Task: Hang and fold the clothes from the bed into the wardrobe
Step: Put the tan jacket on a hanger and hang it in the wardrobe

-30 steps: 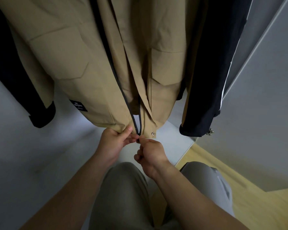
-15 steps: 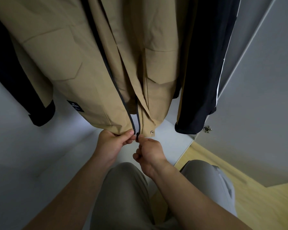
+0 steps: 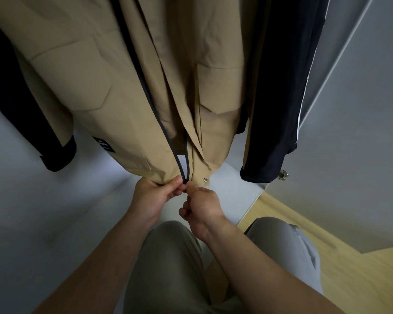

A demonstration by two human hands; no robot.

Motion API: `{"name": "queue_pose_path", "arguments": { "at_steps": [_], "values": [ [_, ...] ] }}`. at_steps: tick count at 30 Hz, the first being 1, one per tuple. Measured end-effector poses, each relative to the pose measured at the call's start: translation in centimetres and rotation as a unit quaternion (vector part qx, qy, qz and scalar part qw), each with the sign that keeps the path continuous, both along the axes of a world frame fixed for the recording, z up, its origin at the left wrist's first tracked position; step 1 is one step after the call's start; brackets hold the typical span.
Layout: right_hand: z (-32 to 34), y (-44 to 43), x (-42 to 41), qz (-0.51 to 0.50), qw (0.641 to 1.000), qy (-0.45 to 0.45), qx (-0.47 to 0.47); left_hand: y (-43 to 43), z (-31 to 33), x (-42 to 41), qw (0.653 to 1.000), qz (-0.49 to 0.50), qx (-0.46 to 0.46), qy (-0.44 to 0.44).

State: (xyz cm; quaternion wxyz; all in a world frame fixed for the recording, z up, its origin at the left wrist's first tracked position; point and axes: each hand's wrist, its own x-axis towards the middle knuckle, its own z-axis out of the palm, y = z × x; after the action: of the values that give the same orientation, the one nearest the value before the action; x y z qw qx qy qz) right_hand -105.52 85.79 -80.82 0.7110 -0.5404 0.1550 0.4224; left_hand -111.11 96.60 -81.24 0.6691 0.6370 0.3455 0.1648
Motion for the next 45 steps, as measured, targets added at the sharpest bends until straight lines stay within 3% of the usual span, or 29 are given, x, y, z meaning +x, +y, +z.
{"name": "queue_pose_path", "arguments": {
  "at_steps": [6,14,19,28,34,37,39,42,44,45],
  "values": [
    [0.4,-0.1,0.1,0.005,1.0,0.01,-0.007,0.6,0.0,-0.3,0.985,-0.007,0.148,0.085],
    [0.8,0.2,0.4,0.015,0.999,0.008,-0.028,1.3,-0.2,-0.5,0.953,-0.043,0.264,0.142],
    [1.0,0.6,0.8,0.017,0.999,0.019,-0.029,1.7,0.5,-0.2,0.934,-0.103,0.323,0.115],
    [1.4,0.6,0.4,0.031,0.999,0.02,-0.019,3.2,0.8,-0.3,0.952,-0.146,0.245,0.115],
    [1.7,0.6,0.9,0.063,0.998,-0.015,-0.028,2.6,0.4,-0.3,0.936,-0.164,0.281,0.134],
    [1.2,0.6,1.3,0.103,0.991,-0.076,-0.043,3.0,0.2,-0.5,0.936,-0.171,0.278,0.132],
    [0.5,0.3,1.7,0.199,0.943,-0.238,-0.122,3.0,-0.3,-1.0,0.943,-0.158,0.265,0.125],
    [-0.8,0.0,2.3,0.366,0.743,-0.5,-0.254,3.1,-1.3,-1.8,0.957,-0.105,0.238,0.127],
    [-1.5,-0.1,2.6,0.436,0.66,-0.545,-0.278,3.8,-1.7,-2.0,0.957,-0.083,0.24,0.14],
    [-1.7,-0.1,2.7,0.451,0.65,-0.548,-0.272,4.2,-1.6,-2.1,0.955,-0.082,0.245,0.143]
  ]
}}
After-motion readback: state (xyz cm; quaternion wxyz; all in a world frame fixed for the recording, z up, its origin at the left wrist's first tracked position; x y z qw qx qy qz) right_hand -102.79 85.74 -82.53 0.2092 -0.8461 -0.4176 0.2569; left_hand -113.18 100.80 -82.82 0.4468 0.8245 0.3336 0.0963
